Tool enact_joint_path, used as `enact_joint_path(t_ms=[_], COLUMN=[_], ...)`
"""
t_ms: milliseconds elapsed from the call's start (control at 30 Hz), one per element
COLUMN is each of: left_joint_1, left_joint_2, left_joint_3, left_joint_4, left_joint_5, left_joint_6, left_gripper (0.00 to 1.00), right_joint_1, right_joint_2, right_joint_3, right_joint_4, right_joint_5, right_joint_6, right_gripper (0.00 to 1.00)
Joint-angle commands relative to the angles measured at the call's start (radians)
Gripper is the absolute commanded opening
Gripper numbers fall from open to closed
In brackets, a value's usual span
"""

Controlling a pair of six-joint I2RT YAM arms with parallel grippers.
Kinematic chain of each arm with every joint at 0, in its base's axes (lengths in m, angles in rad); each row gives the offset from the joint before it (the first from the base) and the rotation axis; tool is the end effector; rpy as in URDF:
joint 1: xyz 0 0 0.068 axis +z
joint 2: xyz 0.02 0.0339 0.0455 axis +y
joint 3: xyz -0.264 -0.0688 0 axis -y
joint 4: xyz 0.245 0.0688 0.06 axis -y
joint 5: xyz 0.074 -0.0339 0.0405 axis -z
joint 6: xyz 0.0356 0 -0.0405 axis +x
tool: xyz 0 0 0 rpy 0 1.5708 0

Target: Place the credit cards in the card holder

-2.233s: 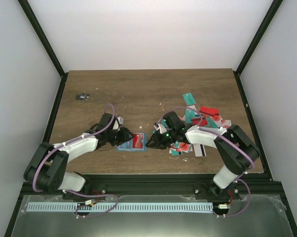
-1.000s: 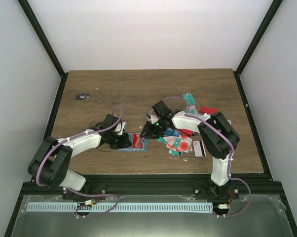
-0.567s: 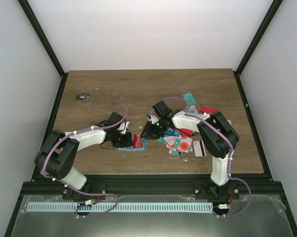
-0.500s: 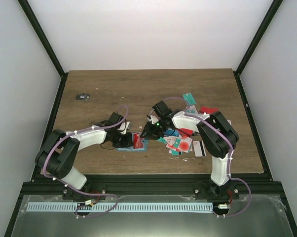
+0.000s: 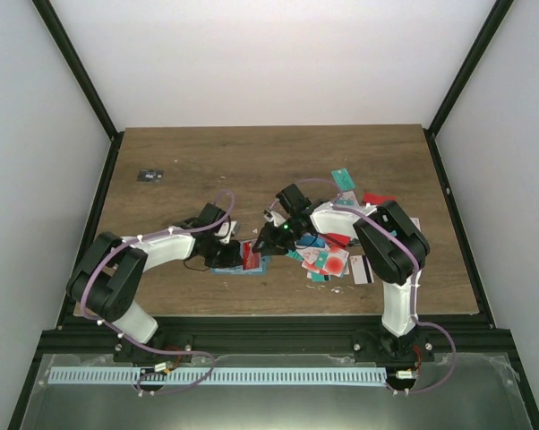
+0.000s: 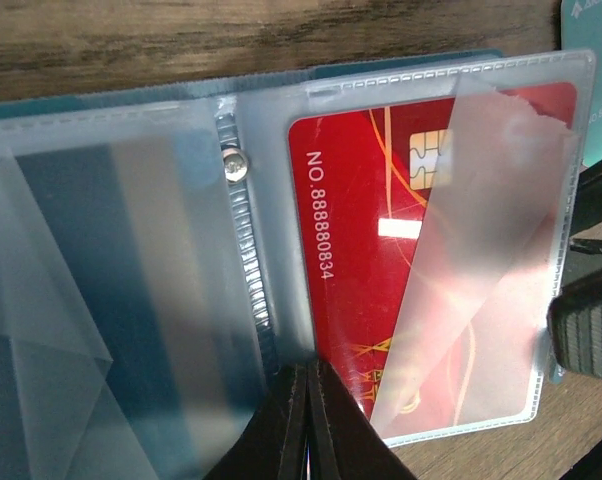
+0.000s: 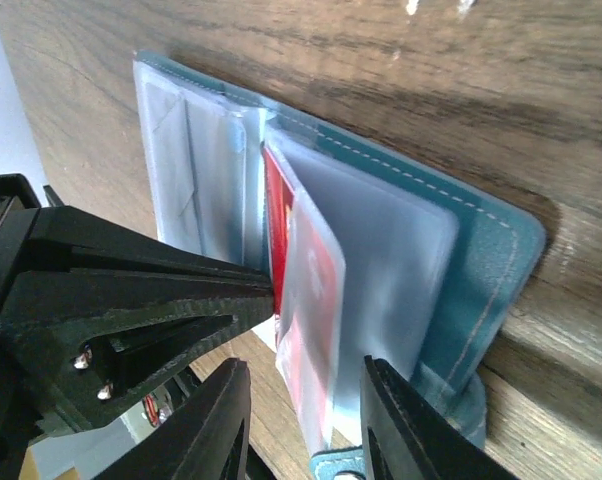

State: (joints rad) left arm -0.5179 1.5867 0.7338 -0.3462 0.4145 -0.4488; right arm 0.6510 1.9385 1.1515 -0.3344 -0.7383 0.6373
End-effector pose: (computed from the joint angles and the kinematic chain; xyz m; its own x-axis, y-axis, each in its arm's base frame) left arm 0.2269 -0.1458 0.1331 -0.9811 0.1019 -0.1644 0.1715 0.8514 -0.4957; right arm 0.2829 0.2457 0.1383 -0.9809 -0.1940 0.0116 -0.1208 0.6552 0.7457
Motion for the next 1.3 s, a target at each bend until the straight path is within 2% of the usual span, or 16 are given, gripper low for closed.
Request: enact_joint_path(t_ms=[0,367,633,1267], left_joint_1=[-0.004,-0.004,-0.004,0.042], left_joint_2=[0.033,0.036,-0.029,-0.266], left_joint_3=[0.008,0.027,0.079,0.16], left_joint_4=[-0.021,-0.012,-0.086,-0.289], left_joint_5=[-0.049,-0.045,-0.077,-0.237], left_joint_6=[0.003,-0.007,-0.011,-0.047], left_gripper=[0.04,0.04,0.04,0.19], right_joint_1=[-0.007,-0.002,-0.002,0.0], right_joint_2=[0.001,0.0,0.012,0.05], right_joint_3=[0.048,0.027,0.03,0.074], right_joint_4=[0.015,0.068,0.053,-0.011], right_joint_5=[-0.049,-0.148,-0.139,-0.117], right_joint_6=[-0.028,-0.034,-0.039,-0.016], right_gripper=[0.33,0.34,0.33,0.34])
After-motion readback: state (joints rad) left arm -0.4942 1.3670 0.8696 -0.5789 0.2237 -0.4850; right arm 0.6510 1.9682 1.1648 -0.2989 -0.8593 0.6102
